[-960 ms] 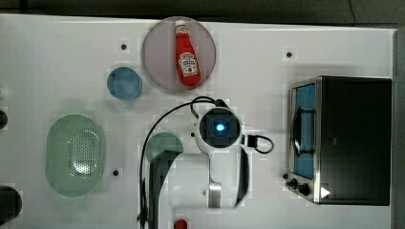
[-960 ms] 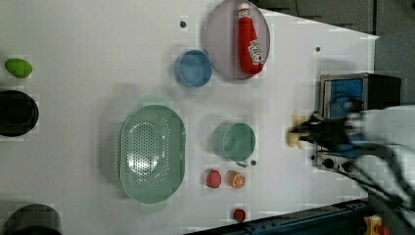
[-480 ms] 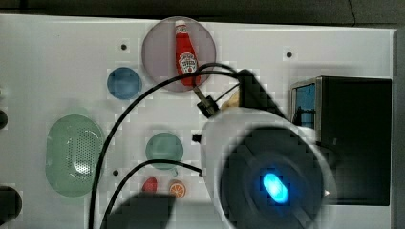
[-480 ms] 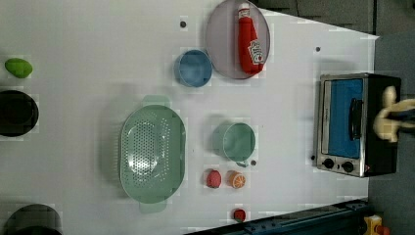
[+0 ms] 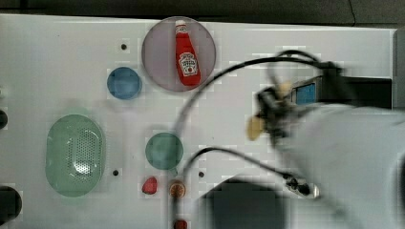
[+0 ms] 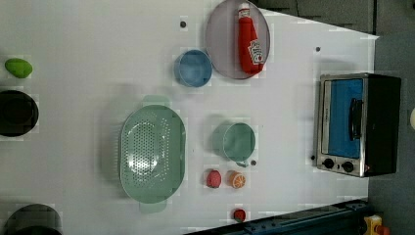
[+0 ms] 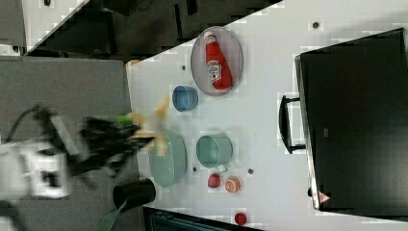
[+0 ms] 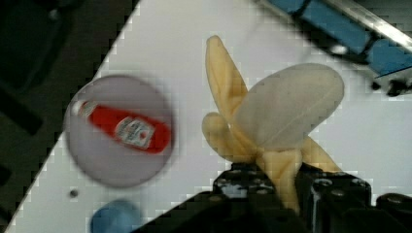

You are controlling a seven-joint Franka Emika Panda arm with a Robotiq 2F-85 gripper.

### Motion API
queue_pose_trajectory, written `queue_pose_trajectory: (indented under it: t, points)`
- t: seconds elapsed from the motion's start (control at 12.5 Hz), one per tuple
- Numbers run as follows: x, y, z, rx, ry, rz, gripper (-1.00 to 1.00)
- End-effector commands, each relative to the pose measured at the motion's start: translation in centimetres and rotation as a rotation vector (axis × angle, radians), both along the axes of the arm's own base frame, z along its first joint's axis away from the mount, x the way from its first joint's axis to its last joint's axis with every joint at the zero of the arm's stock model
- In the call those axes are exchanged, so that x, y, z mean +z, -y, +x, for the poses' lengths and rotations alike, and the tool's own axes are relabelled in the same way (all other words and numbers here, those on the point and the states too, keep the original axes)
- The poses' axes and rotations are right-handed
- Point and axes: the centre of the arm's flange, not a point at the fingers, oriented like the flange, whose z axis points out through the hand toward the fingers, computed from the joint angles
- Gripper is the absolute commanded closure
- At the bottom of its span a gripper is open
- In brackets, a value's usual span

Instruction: Pick banana from table and place on oven.

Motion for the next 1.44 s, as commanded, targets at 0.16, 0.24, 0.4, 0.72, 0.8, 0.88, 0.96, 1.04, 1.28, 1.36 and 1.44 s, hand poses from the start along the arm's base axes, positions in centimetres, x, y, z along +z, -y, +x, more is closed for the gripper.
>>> queue_pose_trajectory:
  t: [0.16, 0.24, 0.4, 0.72, 0.8, 0.88, 0.96, 1.04, 1.28, 1.36, 1.44]
  points:
    - [-9.6, 14.3, -1.2, 0.12, -0.125, -0.018, 0.62]
    - [-10.5, 17.0, -1.7, 0.164, -0.115, -0.041, 0.62]
    - [-12.3, 21.3, -2.6, 0.261, -0.111, -0.093, 0.62]
    - [-14.9, 23.6, -2.1, 0.357, -0.126, -0.147, 0.55]
    - [-15.2, 23.6, -2.0, 0.358, -0.128, -0.149, 0.35]
    - [-15.2, 23.6, -1.9, 0.359, -0.126, -0.153, 0.14]
    - [-15.2, 23.5, -1.8, 0.361, -0.125, -0.153, -0.1]
    - [-15.2, 23.4, -1.8, 0.362, -0.129, -0.148, -0.32]
    - [-14.7, 22.8, -1.3, 0.376, -0.118, -0.154, -1.0]
    - [-13.9, 22.3, -0.9, 0.388, -0.107, -0.16, -1.0]
    - [-12.9, 21.5, -0.5, 0.401, -0.101, -0.159, -1.0]
